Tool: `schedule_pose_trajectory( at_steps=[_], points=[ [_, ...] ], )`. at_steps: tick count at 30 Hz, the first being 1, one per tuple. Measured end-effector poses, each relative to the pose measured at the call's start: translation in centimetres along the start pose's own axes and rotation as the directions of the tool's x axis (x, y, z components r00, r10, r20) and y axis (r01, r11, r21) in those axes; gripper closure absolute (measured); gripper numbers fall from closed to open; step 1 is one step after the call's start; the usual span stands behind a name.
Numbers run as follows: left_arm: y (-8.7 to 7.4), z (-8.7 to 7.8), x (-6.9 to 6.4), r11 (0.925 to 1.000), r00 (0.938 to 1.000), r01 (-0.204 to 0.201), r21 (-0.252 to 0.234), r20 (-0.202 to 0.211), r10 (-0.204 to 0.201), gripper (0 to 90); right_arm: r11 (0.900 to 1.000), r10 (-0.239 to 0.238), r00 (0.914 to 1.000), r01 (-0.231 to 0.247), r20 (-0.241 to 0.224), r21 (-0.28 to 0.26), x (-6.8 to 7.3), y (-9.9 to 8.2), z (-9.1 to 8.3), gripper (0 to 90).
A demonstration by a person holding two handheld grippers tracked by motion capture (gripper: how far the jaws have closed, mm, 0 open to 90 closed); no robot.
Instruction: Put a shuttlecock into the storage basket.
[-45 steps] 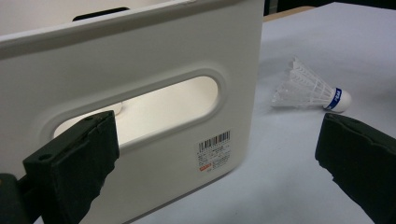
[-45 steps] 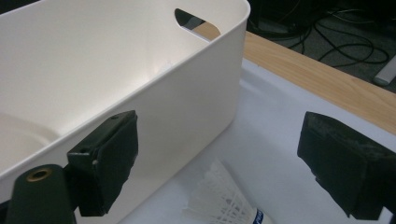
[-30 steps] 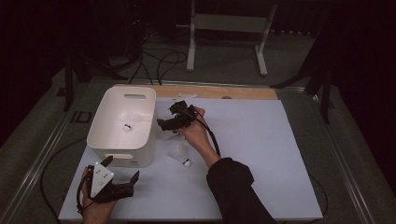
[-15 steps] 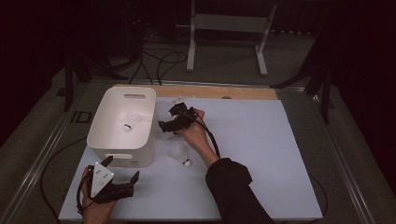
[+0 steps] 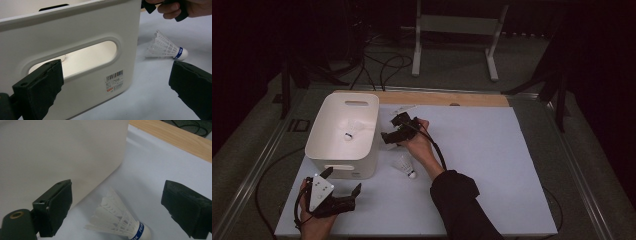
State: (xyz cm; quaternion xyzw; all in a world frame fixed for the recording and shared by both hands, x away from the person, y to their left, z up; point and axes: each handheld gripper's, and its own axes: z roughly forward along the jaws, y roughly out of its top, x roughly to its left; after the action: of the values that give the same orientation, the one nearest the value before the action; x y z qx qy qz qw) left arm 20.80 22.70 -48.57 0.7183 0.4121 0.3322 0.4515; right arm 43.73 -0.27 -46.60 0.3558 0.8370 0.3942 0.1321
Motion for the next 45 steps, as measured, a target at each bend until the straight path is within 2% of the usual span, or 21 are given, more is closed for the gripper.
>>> schedule_pose_trajectory(
  at_steps=[8,23,31,35,40,42,44,45],
  points=[
    [0.0,0.0,0.0,1.0,1.0,0.0,0.0,0.0,0.0,0.2,0.9998,-0.011,0.9999,0.01,0.012,0.019,0.1,-0.1,0.5,13.4],
    [0.0,0.0,0.0,1.0,1.0,0.0,-0.001,0.0,0.0,0.2,0.9931,-0.027,0.9962,0.017,0.083,0.116,0.2,-0.8,1.6,18.9],
    [0.0,0.0,0.0,1.0,1.0,0.0,0.001,0.0,0.0,0.2,0.9945,-0.006,0.9919,-0.008,0.127,0.104,-1.0,-1.1,0.9,25.9],
    [0.0,0.0,0.0,1.0,1.0,0.0,0.001,-0.001,0.0,0.2,0.9945,0.019,0.987,-0.035,0.16,0.099,-1.9,-1.3,0.2,33.6],
    [0.0,0.0,0.0,1.0,1.0,-0.001,0.0,-0.001,0.001,0.2,0.9942,0.068,0.984,-0.081,0.164,0.072,-3.1,-1.6,-0.6,51.0],
    [0.0,0.0,0.0,1.0,1.0,0.0,0.0,0.0,0.0,0.2,0.9935,0.082,0.9849,-0.093,0.153,0.066,-3.4,-1.7,-0.8,57.1],
    [0.0,0.0,0.0,1.0,1.0,-0.001,0.0,0.0,0.001,0.2,0.992,0.1,0.9873,-0.109,0.123,0.064,-3.7,-1.7,-1.0,66.2],
    [0.0,0.0,0.0,1.0,1.0,-0.001,0.0,0.0,0.001,0.2,0.9916,0.102,0.9885,-0.11,0.112,0.068,-3.8,-1.7,-1.0,67.9]
  ],
)
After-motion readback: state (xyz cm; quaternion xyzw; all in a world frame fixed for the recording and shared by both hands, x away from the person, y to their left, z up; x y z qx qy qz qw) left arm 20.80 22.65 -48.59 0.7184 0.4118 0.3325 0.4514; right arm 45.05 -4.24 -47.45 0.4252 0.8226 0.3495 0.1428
